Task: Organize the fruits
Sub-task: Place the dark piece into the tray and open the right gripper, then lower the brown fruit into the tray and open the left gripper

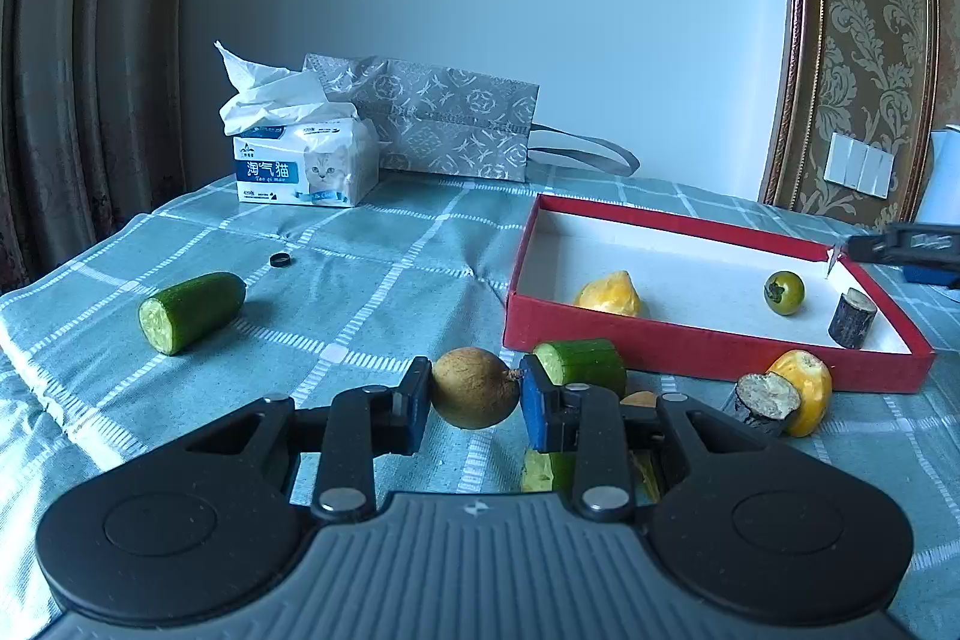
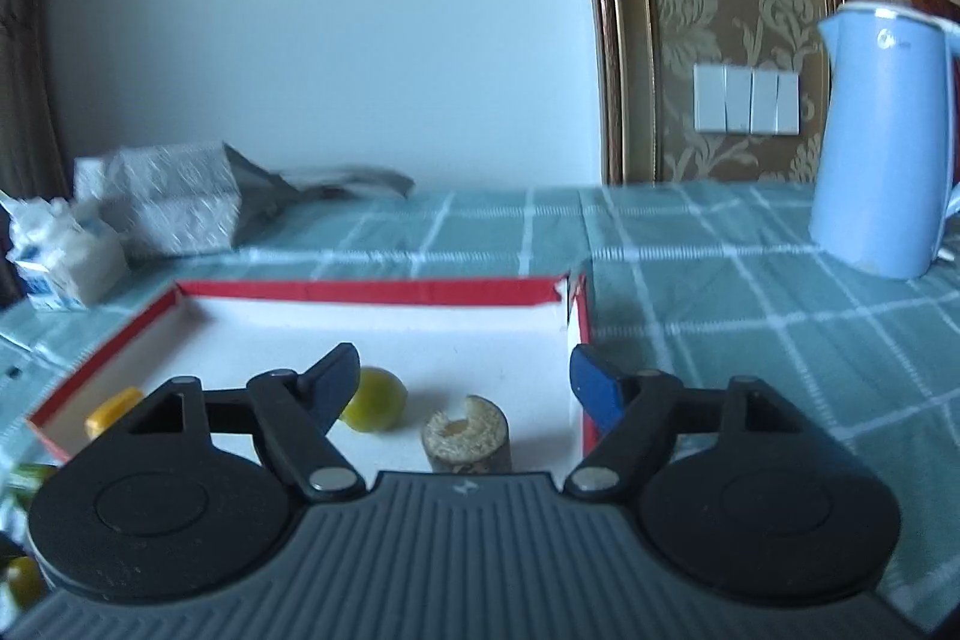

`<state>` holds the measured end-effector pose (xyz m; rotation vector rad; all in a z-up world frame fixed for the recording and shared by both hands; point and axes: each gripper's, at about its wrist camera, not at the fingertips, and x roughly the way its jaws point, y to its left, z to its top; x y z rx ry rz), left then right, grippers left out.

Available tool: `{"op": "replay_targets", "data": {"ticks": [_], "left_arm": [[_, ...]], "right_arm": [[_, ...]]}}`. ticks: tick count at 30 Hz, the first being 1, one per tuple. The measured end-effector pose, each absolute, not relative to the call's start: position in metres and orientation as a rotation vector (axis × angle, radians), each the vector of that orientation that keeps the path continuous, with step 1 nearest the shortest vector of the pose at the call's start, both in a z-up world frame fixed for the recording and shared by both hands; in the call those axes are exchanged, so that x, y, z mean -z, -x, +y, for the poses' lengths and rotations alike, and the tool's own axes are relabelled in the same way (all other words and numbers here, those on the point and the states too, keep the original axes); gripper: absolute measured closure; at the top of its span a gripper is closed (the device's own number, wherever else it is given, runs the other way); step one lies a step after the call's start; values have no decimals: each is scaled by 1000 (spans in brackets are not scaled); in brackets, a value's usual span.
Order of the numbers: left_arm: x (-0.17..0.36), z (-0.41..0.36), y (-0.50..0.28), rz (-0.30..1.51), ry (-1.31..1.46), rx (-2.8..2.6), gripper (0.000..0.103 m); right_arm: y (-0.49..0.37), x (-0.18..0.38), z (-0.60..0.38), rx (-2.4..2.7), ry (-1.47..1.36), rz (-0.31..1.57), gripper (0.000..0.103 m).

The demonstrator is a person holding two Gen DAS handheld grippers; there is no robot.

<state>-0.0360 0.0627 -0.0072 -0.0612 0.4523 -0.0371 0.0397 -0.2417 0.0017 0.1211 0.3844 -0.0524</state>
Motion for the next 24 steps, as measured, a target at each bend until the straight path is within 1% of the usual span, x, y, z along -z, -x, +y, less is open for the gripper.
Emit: {"op": "replay_targets", "data": {"ticks": [1,7,10,13,20,24], "left_arm": [[7,63,36,451,60,36,73],[7,59,37,446,39,27,73],[6,57,39,442,27,26,73],[3,52,39,445,9,29,73],[-16,30,37,427,-42,65,73],[-33,11,26,400,-77,83,73]], "right_arm": [[-31,-5,-244,47,-124,369,27],[34,-2,-256,30,-150,287,14],[57,9,-259,41,-162,268,13],[65,14,-261,48,-186,251,8],[62,19,-249,19,-134,275,7],[60,21,-257,14,-181,286,7]]}}
